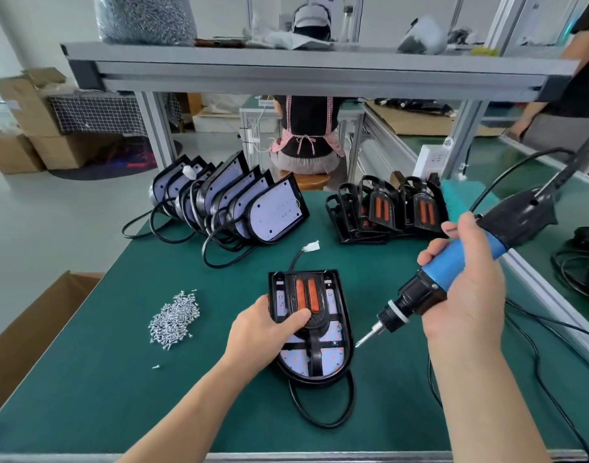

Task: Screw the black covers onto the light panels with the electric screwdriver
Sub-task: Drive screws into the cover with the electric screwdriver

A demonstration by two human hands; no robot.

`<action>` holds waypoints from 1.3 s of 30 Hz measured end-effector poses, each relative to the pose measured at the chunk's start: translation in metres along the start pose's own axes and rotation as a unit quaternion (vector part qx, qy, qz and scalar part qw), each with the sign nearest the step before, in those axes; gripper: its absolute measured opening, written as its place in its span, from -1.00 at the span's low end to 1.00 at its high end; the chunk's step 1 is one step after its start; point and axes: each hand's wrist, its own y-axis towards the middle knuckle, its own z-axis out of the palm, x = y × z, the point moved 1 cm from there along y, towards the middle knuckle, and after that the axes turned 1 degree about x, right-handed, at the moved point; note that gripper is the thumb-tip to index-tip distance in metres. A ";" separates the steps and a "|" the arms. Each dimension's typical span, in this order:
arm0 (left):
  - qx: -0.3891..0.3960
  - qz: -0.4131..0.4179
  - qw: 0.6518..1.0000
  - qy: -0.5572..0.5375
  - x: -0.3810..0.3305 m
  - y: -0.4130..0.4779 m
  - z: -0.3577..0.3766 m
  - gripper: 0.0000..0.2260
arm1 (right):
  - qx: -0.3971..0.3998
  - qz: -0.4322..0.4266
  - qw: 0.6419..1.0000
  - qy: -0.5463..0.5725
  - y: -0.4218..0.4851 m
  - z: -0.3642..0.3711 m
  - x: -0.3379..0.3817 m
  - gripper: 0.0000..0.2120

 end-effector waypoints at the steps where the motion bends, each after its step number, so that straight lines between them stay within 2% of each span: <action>1: 0.003 0.005 1.000 -0.013 0.000 0.000 0.000 -0.65 | -0.005 0.005 1.000 0.001 -0.001 0.000 -0.002 -0.80; 7: -0.003 0.061 0.995 -0.074 0.002 -0.001 -0.002 -0.40 | -0.029 0.020 0.999 0.018 0.000 0.005 -0.006 -0.78; 11: -0.059 0.054 0.992 -0.097 0.005 -0.002 -0.001 -0.22 | -0.043 0.013 0.998 0.042 0.000 0.011 -0.008 -0.79; 15: -0.111 0.058 0.986 -0.107 0.008 -0.004 -0.001 -0.38 | -0.035 0.022 0.996 0.081 -0.004 0.011 -0.008 -0.76; 18: -0.118 0.058 0.984 -0.121 0.009 -0.006 -0.001 -0.59 | -0.031 0.028 0.997 0.065 -0.007 0.008 -0.009 -0.81; 24: -0.119 0.060 0.979 -0.152 0.010 -0.019 -0.016 -0.86 | -0.020 0.009 0.999 0.028 -0.017 0.003 -0.014 -0.76; 25: -0.128 0.062 0.981 -0.135 0.013 -0.022 -0.025 -0.96 | -0.018 0.003 1.000 0.024 -0.017 0.001 -0.013 -0.77; 27: -0.142 0.077 0.986 -0.042 0.026 -0.025 -0.053 -0.89 | -0.013 -0.007 1.000 0.019 -0.018 0.000 -0.011 -0.77; 30: -0.104 0.076 0.988 0.091 0.044 -0.034 -0.111 -0.85 | -0.007 -0.023 0.999 0.022 -0.020 -0.001 -0.009 -0.78; 34: -0.013 0.040 0.984 0.176 0.068 -0.048 -0.169 -0.83 | -0.005 -0.029 0.999 0.014 -0.020 0.000 -0.009 -0.76; 37: 0.043 0.012 0.976 0.212 0.079 -0.054 -0.174 -0.80 | -0.005 -0.026 1.000 0.017 -0.021 0.002 -0.010 -0.78; 39: 0.043 0.010 0.971 0.237 0.084 -0.053 -0.167 -0.78 | -0.004 -0.027 1.000 0.015 -0.022 0.004 -0.010 -0.82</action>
